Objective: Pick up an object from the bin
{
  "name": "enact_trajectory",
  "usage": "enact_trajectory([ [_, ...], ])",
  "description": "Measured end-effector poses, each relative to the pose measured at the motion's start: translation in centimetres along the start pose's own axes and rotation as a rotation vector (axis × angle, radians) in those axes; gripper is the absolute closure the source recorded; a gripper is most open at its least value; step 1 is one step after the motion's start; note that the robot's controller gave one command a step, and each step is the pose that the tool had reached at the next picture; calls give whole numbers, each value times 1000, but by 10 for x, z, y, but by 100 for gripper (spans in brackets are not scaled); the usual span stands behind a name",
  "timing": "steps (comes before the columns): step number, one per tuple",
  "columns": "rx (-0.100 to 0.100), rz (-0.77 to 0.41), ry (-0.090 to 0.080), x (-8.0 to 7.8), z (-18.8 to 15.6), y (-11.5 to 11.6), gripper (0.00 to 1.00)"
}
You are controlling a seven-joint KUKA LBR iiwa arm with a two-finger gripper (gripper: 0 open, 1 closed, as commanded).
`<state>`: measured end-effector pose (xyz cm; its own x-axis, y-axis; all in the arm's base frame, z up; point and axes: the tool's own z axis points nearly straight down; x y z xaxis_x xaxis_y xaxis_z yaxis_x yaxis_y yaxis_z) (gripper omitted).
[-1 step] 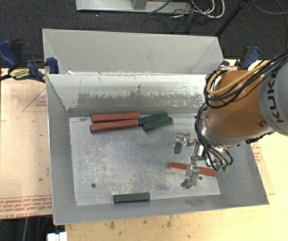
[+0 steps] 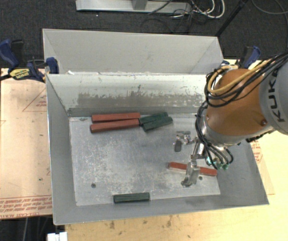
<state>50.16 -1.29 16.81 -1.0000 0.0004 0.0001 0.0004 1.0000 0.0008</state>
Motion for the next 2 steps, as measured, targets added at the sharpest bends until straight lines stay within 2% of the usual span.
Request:
enact_trajectory([
  [1, -5, 249, 6, -47, 96, -82, 100],
  [2, 0, 246, -6, -48, 96, -82, 0],
])
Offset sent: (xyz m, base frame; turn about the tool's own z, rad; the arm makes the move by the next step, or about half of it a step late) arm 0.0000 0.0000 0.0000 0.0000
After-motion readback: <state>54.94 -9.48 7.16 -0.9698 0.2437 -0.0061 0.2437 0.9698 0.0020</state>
